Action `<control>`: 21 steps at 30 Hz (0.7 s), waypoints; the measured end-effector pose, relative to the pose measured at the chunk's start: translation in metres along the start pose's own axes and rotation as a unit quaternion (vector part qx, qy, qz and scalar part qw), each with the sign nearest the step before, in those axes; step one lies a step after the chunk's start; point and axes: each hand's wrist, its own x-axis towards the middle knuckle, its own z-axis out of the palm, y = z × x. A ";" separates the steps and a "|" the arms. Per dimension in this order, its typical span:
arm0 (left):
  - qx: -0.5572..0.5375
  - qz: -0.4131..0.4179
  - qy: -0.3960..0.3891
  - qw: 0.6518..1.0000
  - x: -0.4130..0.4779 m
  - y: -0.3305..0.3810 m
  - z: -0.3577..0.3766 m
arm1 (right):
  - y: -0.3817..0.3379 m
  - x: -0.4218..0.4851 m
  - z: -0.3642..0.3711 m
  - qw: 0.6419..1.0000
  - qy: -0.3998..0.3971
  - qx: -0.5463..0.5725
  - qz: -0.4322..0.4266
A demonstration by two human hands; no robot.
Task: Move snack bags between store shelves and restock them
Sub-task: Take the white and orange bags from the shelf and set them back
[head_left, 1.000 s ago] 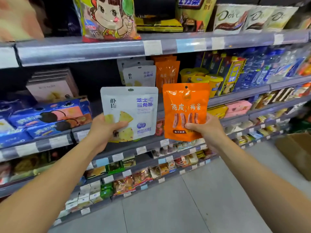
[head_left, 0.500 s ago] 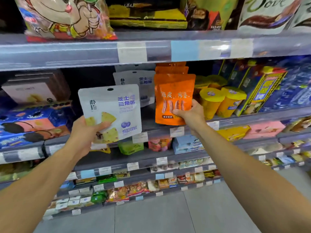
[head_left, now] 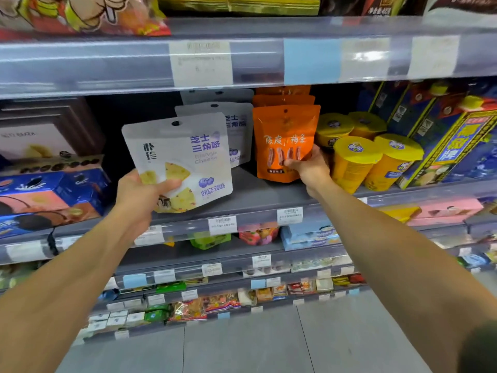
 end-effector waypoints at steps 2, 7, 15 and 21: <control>-0.004 0.003 0.000 1.000 0.001 0.001 0.001 | 0.001 0.003 0.000 1.000 -0.020 -0.013 -0.004; -0.009 0.005 -0.005 1.000 0.002 0.003 0.005 | 0.003 0.005 -0.004 0.998 -0.046 -0.031 -0.004; -0.024 0.021 -0.014 0.999 0.011 0.010 0.006 | -0.001 -0.025 -0.002 0.976 0.052 -0.212 0.011; -0.048 0.015 -0.028 0.998 0.028 0.005 0.029 | 0.031 -0.078 -0.014 0.889 -0.028 -0.430 -0.155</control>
